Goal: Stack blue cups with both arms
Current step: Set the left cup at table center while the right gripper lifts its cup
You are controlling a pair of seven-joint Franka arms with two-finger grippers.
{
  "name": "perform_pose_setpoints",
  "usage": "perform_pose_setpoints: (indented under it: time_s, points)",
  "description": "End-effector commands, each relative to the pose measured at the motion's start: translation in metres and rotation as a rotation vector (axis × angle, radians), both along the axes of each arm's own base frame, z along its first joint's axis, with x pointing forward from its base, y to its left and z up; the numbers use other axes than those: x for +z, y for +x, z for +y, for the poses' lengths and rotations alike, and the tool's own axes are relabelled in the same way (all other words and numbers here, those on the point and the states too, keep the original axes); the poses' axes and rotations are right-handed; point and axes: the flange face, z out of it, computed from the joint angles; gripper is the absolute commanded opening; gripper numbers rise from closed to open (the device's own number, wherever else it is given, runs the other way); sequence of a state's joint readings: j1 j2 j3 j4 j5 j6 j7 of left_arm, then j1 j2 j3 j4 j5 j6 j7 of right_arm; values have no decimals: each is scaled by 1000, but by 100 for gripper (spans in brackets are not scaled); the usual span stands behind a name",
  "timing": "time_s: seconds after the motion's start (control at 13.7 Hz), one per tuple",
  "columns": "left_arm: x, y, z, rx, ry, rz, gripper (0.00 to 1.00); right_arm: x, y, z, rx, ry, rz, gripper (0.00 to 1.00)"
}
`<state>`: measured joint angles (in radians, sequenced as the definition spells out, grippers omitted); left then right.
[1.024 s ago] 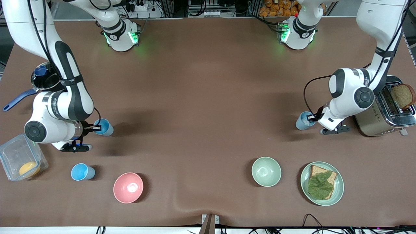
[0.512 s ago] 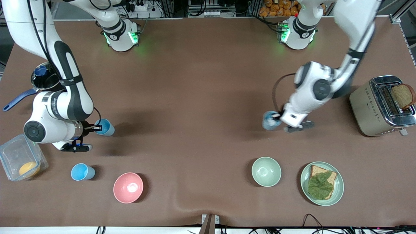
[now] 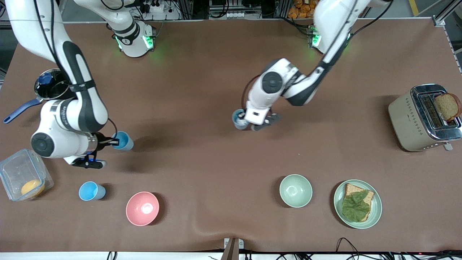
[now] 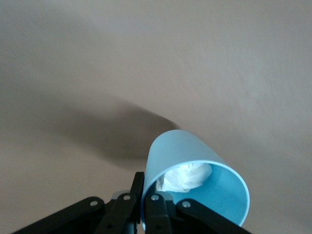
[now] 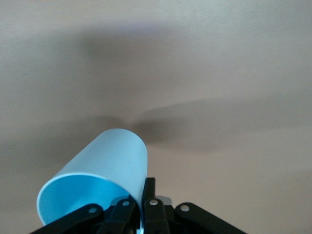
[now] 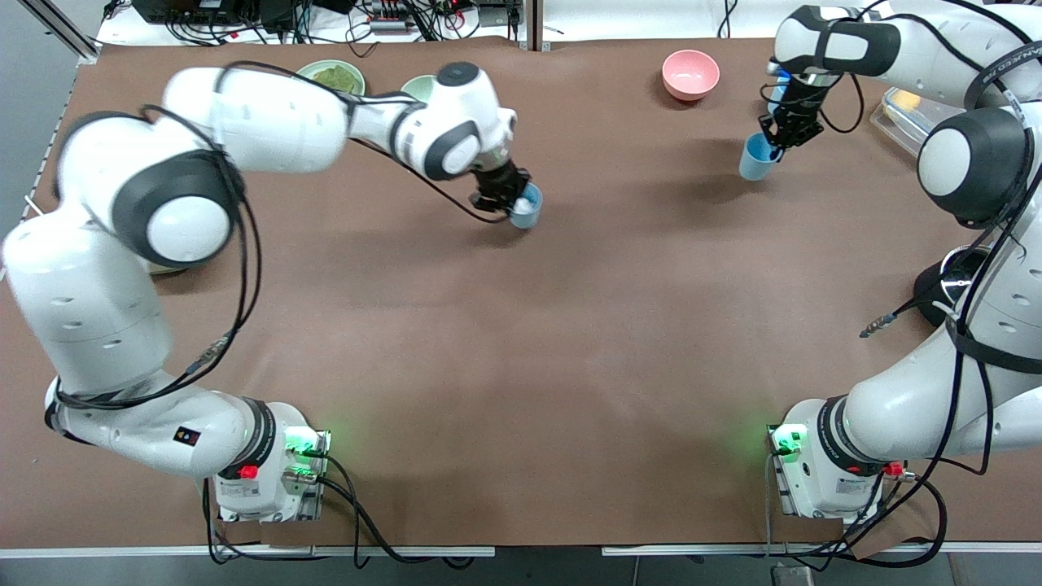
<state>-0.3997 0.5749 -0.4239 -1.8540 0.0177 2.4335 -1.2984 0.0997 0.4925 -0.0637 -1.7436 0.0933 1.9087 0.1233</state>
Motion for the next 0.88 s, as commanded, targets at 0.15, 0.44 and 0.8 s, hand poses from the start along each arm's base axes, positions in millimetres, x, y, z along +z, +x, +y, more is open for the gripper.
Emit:
perform_pose_setpoints:
  time_s: [0.15, 0.44, 0.8]
  points:
    - [-12, 0, -43, 41, 7, -19, 0, 69, -26, 77, -85, 46, 32, 0]
    - [-14, 4, -41, 78, 23, -27, 69, 144, -67, 158, -100, 119, 77, 0]
    - [102, 27, -8, 102, 126, -157, 100, 177, -113, 266, -145, 52, 28, 0]
